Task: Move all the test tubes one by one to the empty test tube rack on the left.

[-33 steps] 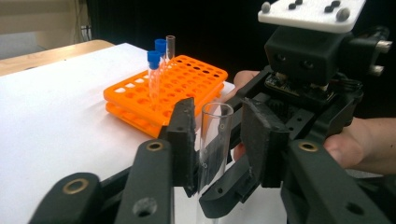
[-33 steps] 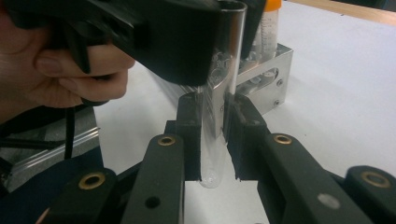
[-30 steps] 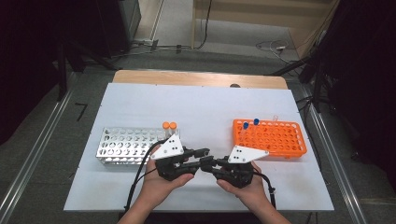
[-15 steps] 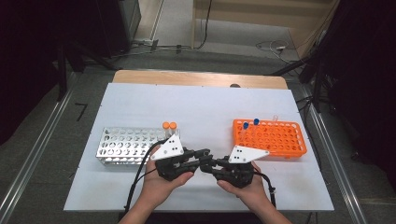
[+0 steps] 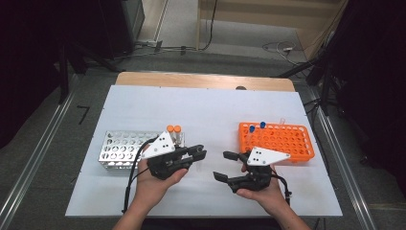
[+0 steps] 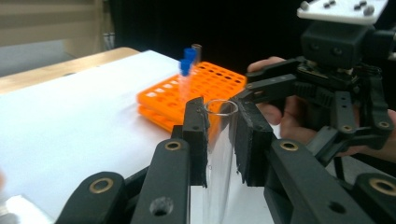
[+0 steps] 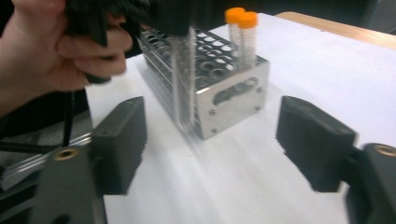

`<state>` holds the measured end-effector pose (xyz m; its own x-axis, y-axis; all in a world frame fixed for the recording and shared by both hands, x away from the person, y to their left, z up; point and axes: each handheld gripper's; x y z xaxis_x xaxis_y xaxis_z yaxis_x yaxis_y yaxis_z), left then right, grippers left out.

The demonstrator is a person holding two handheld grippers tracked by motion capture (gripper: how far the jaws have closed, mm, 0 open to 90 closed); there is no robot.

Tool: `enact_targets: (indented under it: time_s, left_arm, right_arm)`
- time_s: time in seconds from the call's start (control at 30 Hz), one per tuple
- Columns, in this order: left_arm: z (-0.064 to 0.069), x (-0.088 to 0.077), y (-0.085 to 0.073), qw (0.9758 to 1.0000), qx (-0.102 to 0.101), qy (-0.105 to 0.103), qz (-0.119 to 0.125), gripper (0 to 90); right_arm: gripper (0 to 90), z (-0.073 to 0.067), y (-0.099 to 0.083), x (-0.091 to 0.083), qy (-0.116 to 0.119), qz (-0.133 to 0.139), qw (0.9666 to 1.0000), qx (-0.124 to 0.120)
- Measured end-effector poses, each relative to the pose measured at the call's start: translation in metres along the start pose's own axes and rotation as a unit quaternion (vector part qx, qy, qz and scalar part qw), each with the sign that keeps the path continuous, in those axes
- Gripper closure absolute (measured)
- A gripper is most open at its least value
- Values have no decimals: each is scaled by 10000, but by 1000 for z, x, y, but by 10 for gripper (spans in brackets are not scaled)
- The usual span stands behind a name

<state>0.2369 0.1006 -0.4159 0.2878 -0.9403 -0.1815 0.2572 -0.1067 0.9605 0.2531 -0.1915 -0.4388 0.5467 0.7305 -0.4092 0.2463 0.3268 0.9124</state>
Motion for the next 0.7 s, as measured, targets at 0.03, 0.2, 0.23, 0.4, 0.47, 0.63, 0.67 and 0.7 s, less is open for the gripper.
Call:
enact_targets:
  time_s: [0.03, 0.2, 0.23, 0.4, 0.47, 0.63, 0.67, 0.7]
  left_arm:
    - [-1, -4, 1, 10000, 2, 74, 16, 767]
    - [-9, -21, 1, 9994, -27, 327, 91, 767]
    - [-11, -24, 1, 9992, -22, 378, 97, 767]
    - [-16, -38, 2, 9980, -30, 601, 169, 767]
    - [-19, -44, 3, 9974, -45, 687, 206, 767]
    - [-24, -57, 3, 9957, -39, 887, 268, 767]
    - [-25, -59, 3, 9952, -39, 940, 277, 767]
    - [-26, -61, 3, 9948, -38, 976, 291, 767]
  right_arm:
    - [167, 2, -1, -2, -42, -15, 10000, 16]
    - [118, 16, -4, -11, -213, -41, 9997, 72]
    - [102, 19, -5, -13, -244, -54, 9996, 98]
    - [37, 35, -9, -18, -420, -127, 9988, 201]
    - [1, 40, -12, -19, -412, -156, 9988, 207]
    - [0, 49, -16, -21, -349, -170, 9989, 269]
    - [0, 51, -16, -21, -374, -183, 9987, 288]
    - [0, 52, -17, -21, -400, -184, 9986, 305]
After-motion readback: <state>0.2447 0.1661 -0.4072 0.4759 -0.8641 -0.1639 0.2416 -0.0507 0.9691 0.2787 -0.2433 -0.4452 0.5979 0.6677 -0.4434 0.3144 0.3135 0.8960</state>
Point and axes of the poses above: each handheld gripper's, and its own axes: x roughly forward along the jaws, y roughly out of its top, z roughly to its right, and after that the axes turned 15 degrees about -y, right-handed
